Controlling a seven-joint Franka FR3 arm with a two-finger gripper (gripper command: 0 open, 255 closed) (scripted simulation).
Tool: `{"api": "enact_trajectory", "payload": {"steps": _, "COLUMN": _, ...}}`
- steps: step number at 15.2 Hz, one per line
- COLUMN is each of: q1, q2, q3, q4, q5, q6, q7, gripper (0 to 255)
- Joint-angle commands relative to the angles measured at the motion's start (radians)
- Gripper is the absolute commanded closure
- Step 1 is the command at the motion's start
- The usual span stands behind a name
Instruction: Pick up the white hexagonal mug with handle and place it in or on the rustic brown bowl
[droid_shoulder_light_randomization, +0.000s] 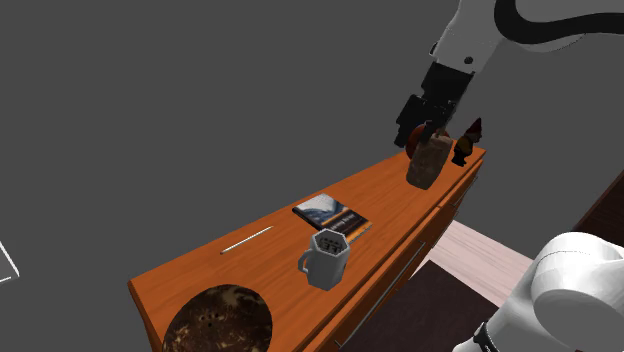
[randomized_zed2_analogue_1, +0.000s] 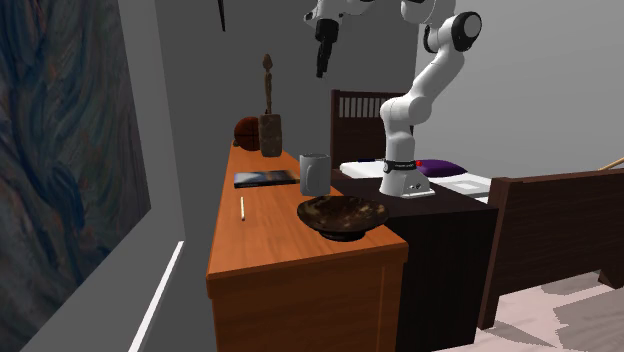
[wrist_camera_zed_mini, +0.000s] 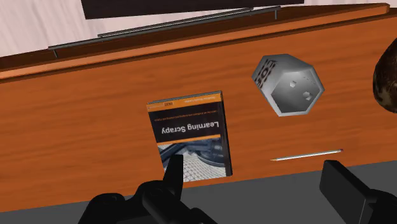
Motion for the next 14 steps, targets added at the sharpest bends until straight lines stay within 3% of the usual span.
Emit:
{"api": "enact_trajectory", "payload": {"steps": 1, "q1": 0.000, "q2": 0.000, "q3": 0.000, "q4": 0.000, "q5": 0.000, "q6": 0.000, "q7": 0.000, "gripper": 0}}
{"api": "enact_trajectory", "payload": {"steps": 14, "q1": 0.024, "q2": 0.189, "q3": 0.173, "q4": -0.246, "q5": 0.043, "q6": 0.368, "q7": 0.168, "gripper": 0}}
